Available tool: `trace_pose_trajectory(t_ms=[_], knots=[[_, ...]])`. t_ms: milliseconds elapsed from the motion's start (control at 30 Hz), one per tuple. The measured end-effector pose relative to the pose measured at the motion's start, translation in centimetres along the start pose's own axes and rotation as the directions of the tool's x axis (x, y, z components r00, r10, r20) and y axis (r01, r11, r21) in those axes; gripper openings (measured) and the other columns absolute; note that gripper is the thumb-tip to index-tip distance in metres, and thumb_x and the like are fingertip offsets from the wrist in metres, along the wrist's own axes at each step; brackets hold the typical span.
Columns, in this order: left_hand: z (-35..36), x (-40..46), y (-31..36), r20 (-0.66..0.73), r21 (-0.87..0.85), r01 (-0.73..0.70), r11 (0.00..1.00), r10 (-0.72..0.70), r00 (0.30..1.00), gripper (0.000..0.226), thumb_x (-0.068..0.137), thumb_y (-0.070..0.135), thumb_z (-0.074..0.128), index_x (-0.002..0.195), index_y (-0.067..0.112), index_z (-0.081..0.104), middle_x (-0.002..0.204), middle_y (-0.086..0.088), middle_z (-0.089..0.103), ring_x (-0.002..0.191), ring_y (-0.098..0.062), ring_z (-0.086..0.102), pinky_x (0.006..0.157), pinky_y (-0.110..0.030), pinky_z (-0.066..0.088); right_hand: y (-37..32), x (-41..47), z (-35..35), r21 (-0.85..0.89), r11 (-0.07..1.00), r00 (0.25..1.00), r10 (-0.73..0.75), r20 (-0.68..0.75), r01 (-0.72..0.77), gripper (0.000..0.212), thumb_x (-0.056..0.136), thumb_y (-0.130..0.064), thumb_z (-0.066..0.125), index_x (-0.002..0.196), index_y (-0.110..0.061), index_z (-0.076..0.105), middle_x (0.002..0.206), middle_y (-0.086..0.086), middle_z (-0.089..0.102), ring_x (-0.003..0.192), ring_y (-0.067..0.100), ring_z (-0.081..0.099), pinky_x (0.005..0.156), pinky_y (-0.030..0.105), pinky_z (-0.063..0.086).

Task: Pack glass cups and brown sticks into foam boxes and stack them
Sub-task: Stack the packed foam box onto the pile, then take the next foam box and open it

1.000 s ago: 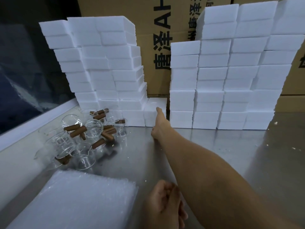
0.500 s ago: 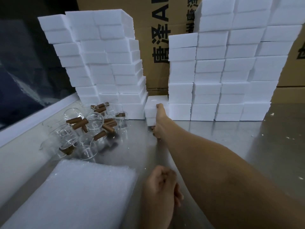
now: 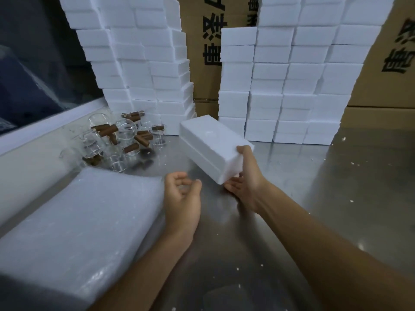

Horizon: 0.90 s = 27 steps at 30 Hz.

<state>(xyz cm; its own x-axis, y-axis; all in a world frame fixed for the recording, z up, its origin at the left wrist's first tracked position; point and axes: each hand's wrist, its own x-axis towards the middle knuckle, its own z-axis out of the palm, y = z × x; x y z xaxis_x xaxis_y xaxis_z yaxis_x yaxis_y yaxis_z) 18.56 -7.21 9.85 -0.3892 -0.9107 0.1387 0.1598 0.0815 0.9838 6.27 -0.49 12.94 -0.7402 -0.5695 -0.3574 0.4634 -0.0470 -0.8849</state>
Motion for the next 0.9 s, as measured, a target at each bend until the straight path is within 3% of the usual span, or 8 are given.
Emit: trace_pose_trajectory(t_ms=[167,300,467,567,667,733,800,900], knots=[[-0.4,-0.3,0.0,0.021,0.046,-0.142,0.989,0.142,0.990,0.055,0.078,0.038,0.062,0.124,0.029,0.033,0.134,-0.006,0.041,0.116,-0.017,0.048,0.097,-0.032,0.041,0.0,-3.0,-4.2,-0.082,0.996,0.999,-0.028,-0.034,0.025,0.058,0.086,-0.061,0.054,0.126,-0.019,0.048,0.109,0.021,0.065,0.088,0.031,0.064,0.075,0.035,0.055],[-0.3,-0.3,0.0,0.099,-0.084,-0.125,0.989,0.133,0.986,0.051,0.075,0.042,0.058,0.121,0.033,0.038,0.116,0.007,0.058,0.089,0.004,0.060,0.073,-0.016,0.047,0.5,-4.8,-5.9,-0.259,0.959,0.989,-0.137,-0.064,0.116,0.086,0.063,-0.071,0.057,0.126,-0.012,0.050,0.100,0.018,0.071,0.069,0.025,0.065,0.061,0.032,0.052],[-0.4,-0.4,-0.1,0.115,-0.027,-0.135,0.991,0.137,0.984,0.033,0.069,0.033,0.055,0.102,0.032,0.051,0.100,0.011,0.062,0.086,-0.001,0.058,0.061,-0.008,0.041,3.4,-6.2,-6.6,-0.446,0.830,0.889,-0.435,-0.143,0.334,0.053,0.088,-0.070,0.048,0.097,-0.018,0.054,0.096,0.004,0.065,0.083,0.018,0.060,0.073,0.034,0.047],[-0.3,-0.6,0.0,0.131,0.059,-0.138,0.989,0.129,0.983,0.042,0.071,0.036,0.054,0.113,0.030,0.053,0.106,0.011,0.063,0.094,-0.002,0.059,0.066,-0.012,0.041,4.7,-6.7,-6.7,-0.507,0.714,0.754,-0.633,-0.176,0.482,0.043,0.096,-0.062,0.041,0.089,-0.022,0.055,0.095,-0.003,0.061,0.087,0.009,0.056,0.072,0.021,0.040],[-0.5,-0.6,0.0,0.162,0.079,-0.095,0.992,0.081,0.983,0.037,0.072,0.040,0.057,0.106,0.028,0.062,0.111,-0.004,0.065,0.098,-0.019,0.063,0.081,-0.029,0.050,4.5,-7.1,-7.1,-0.490,0.695,0.737,-0.660,-0.145,0.526,0.043,0.099,-0.058,0.035,0.094,-0.025,0.063,0.095,-0.013,0.064,0.087,-0.010,0.056,0.068,0.004,0.039],[-0.7,-0.5,0.2,0.217,0.085,-0.076,0.993,0.056,0.975,0.032,0.074,0.040,0.057,0.101,0.029,0.069,0.113,-0.008,0.066,0.100,-0.024,0.064,0.088,-0.040,0.052,4.2,-7.0,-7.5,-0.498,0.676,0.749,-0.659,-0.076,0.543,0.040,0.101,-0.056,0.036,0.092,-0.028,0.064,0.089,-0.025,0.066,0.083,-0.022,0.055,0.067,-0.003,0.037],[-1.2,-0.2,0.3,0.337,0.012,-0.034,0.999,0.028,0.941,0.028,0.077,0.036,0.057,0.097,0.029,0.075,0.103,-0.001,0.074,0.091,-0.017,0.069,0.074,-0.028,0.054,3.7,-6.8,-8.3,-0.501,0.705,0.810,-0.587,-0.015,0.502,0.037,0.098,-0.062,0.040,0.103,-0.035,0.065,0.098,-0.033,0.066,0.088,-0.025,0.054,0.076,-0.003,0.036],[-1.8,0.6,0.6,0.472,0.034,0.060,0.998,-0.068,0.879,0.027,0.087,0.038,0.055,0.081,0.025,0.077,0.080,0.002,0.075,0.070,-0.011,0.069,0.057,-0.019,0.050,2.0,-6.6,-10.1,-0.436,0.821,0.921,-0.386,0.053,0.369,0.055,0.076,-0.079,0.046,0.100,-0.040,0.076,0.096,-0.015,0.076,0.090,0.006,0.071,0.092,0.029,0.049]])
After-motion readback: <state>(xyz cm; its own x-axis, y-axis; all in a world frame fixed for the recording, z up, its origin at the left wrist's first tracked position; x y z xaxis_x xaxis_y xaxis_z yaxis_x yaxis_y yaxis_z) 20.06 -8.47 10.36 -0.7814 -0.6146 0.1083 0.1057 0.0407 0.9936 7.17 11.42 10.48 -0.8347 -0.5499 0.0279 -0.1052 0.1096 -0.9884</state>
